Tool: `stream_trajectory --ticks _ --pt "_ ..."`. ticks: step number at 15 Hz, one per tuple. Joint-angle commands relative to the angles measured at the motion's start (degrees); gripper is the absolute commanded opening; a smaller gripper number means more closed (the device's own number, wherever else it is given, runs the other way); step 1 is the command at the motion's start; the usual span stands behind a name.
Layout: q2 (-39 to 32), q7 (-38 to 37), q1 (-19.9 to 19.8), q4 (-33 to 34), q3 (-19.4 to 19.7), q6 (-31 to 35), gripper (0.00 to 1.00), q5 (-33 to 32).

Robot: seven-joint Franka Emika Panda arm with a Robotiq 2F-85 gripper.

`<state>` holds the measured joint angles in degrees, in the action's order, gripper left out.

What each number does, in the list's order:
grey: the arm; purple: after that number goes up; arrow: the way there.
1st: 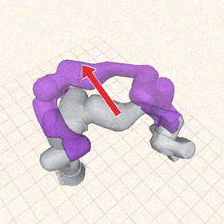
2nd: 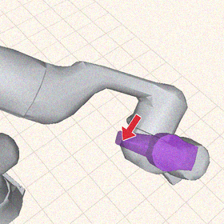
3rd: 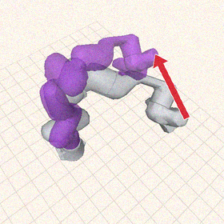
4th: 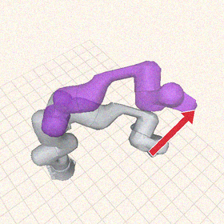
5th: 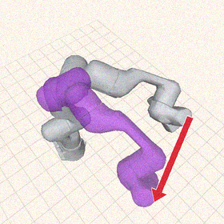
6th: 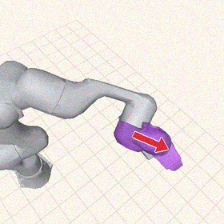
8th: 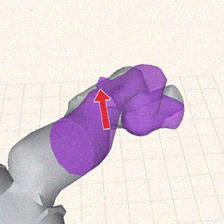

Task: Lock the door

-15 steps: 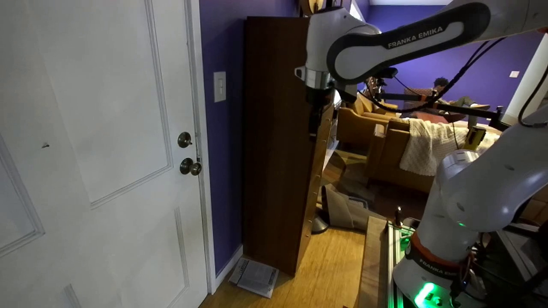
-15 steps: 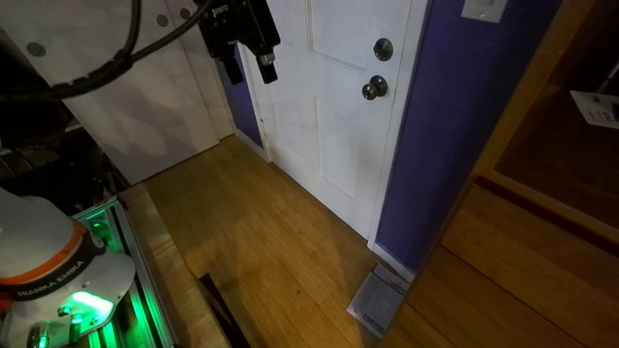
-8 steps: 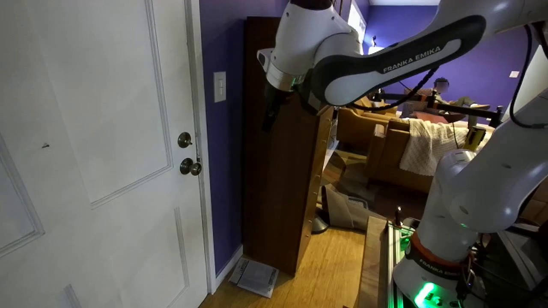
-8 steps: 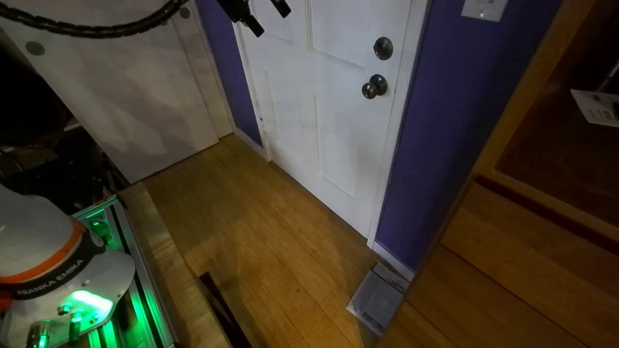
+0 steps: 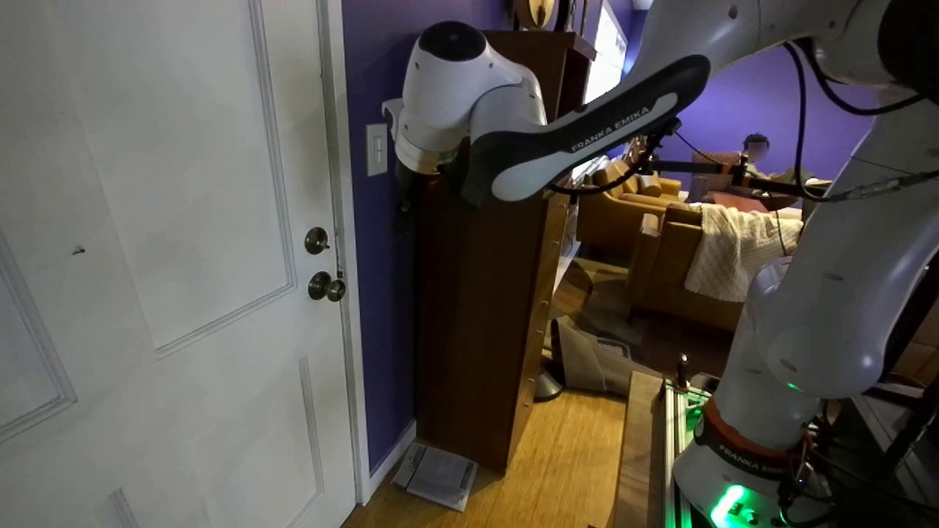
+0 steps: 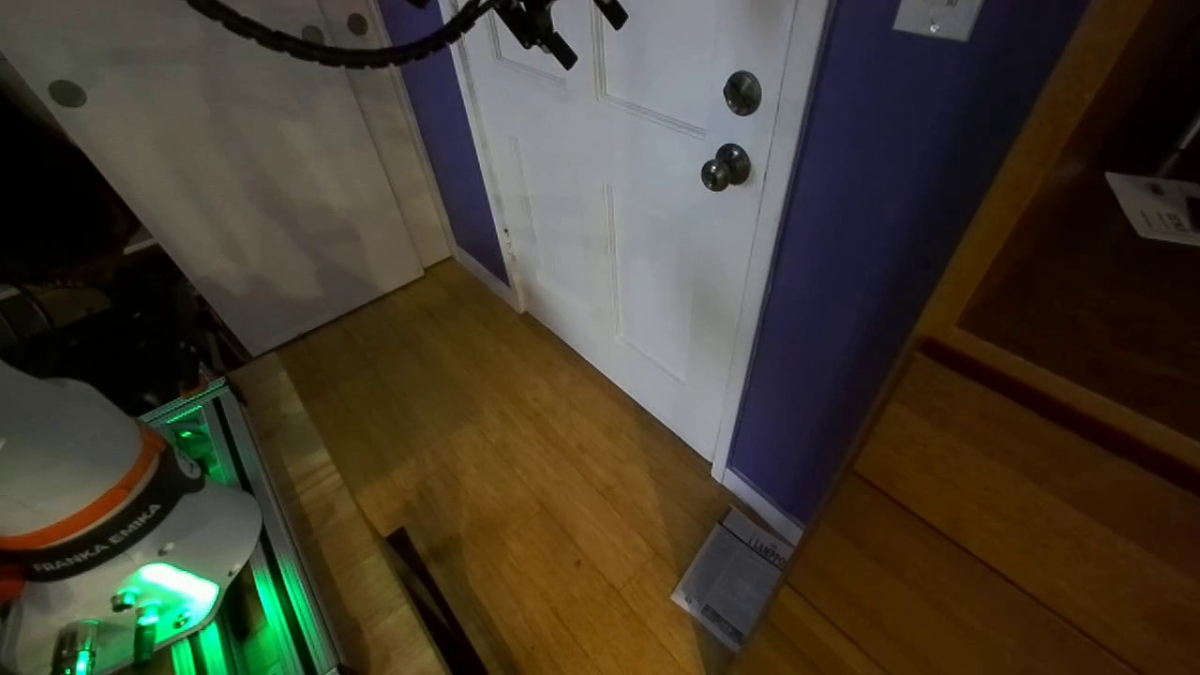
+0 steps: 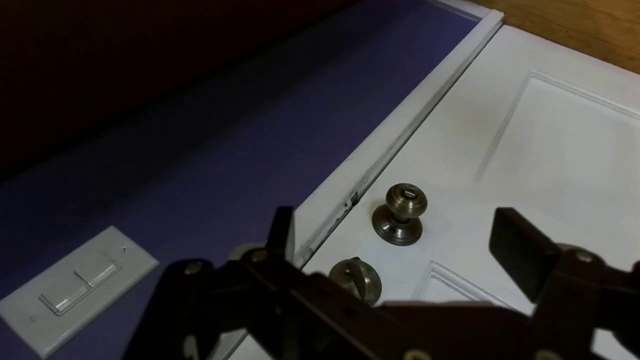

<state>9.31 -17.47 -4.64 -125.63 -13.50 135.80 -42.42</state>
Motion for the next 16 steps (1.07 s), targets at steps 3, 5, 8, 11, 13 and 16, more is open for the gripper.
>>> stream_trajectory --ticks 3,5,8,11,13,16 --pt "-0.85 -0.21 2.64 0.99 2.49 -0.36 1.00 -0.47" --pt "-0.81 -0.21 2.64 1.11 2.48 -0.38 1.00 -0.47" --pt "-5.87 -3.50 2.18 5.59 3.10 0.89 1.00 -3.82" --pt "-12.13 -3.53 3.58 10.86 4.23 0.16 0.66 -4.57" --pt "-16.70 -3.57 4.88 14.92 5.28 -0.23 0.49 -4.70" --pt "-22.97 -3.81 7.33 20.48 7.00 0.11 0.27 -4.90"
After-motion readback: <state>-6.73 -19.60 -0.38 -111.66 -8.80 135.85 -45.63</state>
